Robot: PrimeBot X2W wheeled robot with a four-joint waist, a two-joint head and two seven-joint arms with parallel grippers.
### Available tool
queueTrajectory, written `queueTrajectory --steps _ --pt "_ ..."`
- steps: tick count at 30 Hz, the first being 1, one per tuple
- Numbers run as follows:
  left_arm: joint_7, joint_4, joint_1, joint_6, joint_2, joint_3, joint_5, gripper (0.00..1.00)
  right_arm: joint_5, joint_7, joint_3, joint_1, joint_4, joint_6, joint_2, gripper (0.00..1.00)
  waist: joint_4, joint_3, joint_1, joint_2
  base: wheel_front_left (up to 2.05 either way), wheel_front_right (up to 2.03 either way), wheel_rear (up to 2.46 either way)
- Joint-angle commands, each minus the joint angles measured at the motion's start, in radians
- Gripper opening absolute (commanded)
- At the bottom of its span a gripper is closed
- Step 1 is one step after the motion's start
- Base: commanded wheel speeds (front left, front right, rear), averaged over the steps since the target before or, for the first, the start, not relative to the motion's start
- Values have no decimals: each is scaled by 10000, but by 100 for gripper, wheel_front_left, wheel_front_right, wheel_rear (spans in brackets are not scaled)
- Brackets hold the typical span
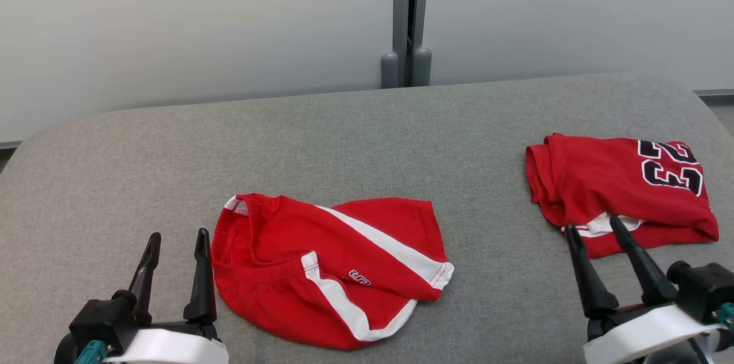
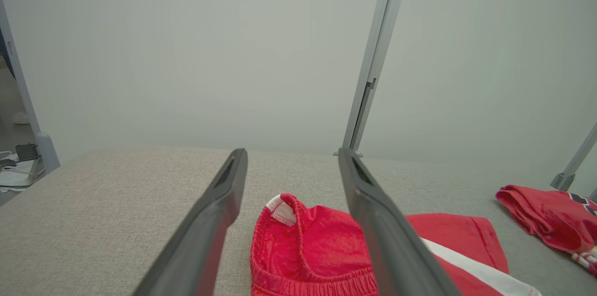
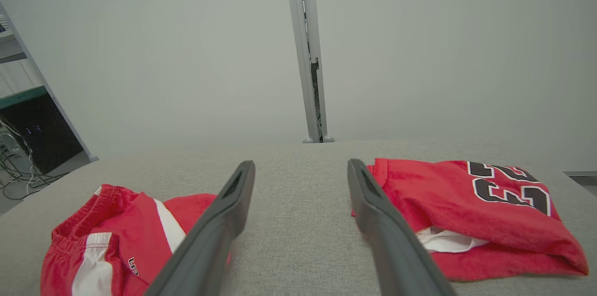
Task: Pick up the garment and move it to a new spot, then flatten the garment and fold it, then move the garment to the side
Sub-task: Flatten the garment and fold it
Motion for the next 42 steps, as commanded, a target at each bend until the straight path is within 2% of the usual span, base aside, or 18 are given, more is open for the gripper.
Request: queueTrajectory --steps 1,8,10,14,20,23,31,32,33,35,42 --pt "-61 8 -26 -38 61 29 51 100 103 95 90 -77 0 -2 -91 100 20 11 0 0 0 0 0" --pt "-15 -83 -353 -94 56 -99 131 100 965 1023 1405 -562 815 -2 -298 100 305 207 0 0 0 0 0" --pt "31 -72 -428 -126 30 -163 128 100 1267 1546 1830 -865 1303 -2 -434 100 498 288 0 0 0 0 0" --pt "105 9 -596 -179 3 -244 80 100 2167 2485 2282 -1450 2373 0 -316 100 971 415 0 0 0 0 0" --pt "153 207 -732 -280 -145 -328 -141 100 2853 4030 2107 -1970 3960 0 -107 100 1774 473 0 0 0 0 0" --pt "131 286 -759 -313 -161 -322 -190 100 3119 3989 1900 -2064 4190 0 38 100 2084 510 0 0 0 0 0" --pt "74 390 -914 -395 -176 -334 -268 100 3268 3936 1636 -2281 4643 0 -73 100 2536 726 0 0 0 0 0" --pt "72 405 -923 -409 -180 -339 -260 100 3282 3873 1634 -2317 4638 0 -83 94 2571 746 0 0 0 0 0" --pt "65 417 -934 -419 -182 -351 -256 100 3310 3786 1658 -2372 4592 0 -94 49 2609 765 0 0 0 0 0" --pt "53 441 -952 -417 -193 -374 -246 100 3378 3581 1680 -2441 4488 0 -137 0 2683 787 0 0 0 0 0" --pt "47 531 -1018 -453 -206 -458 -225 100 3266 3150 1633 -2751 3925 0 -423 0 2930 829 0 0 0 0 0"
